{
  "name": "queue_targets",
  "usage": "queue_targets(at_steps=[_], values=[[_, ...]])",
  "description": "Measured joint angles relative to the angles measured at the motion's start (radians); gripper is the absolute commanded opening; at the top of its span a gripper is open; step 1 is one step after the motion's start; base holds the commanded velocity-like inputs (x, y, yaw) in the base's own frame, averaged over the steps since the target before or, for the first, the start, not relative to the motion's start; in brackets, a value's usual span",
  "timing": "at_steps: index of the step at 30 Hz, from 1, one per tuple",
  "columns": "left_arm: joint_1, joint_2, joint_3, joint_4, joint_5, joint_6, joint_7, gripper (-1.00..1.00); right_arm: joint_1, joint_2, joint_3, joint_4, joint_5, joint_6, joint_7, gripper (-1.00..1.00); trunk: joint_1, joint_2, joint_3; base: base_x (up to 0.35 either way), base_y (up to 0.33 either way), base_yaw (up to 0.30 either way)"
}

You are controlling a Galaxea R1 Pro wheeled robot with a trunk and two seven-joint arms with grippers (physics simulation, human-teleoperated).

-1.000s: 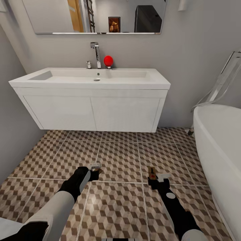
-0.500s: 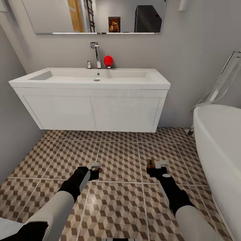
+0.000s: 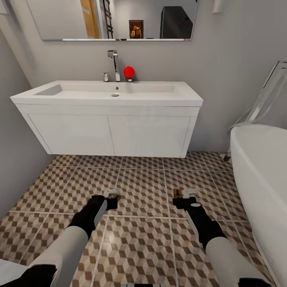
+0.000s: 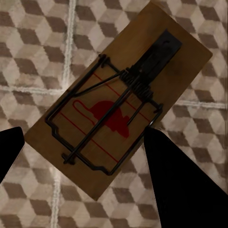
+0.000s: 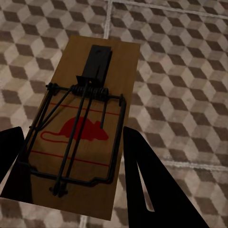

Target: Take the four mousetraps from the cabinet in the bathroom and place them on the bathroom floor. Make sure all four end up on the same floor surface, and ensure that at least two of them are either under or directly next to the same bathroom sink.

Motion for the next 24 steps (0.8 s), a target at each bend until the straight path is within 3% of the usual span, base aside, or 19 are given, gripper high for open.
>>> queue_targets(at_steps=[8,24], values=[[0.000,0.000,-0.022,-0.109,0.000,0.000,-0.039,-1.00,0.000,0.000,0.000,-0.001,0.000,0.005,0.000,-1.00,0.000,0.000,0.000,0.000,0.000,0.000],[0.000,0.000,-0.030,-0.126,-0.001,0.000,-0.052,-1.00,0.000,0.011,0.005,0.001,0.000,0.002,0.006,-1.00,0.000,0.000,0.000,0.000,0.000,0.000]])
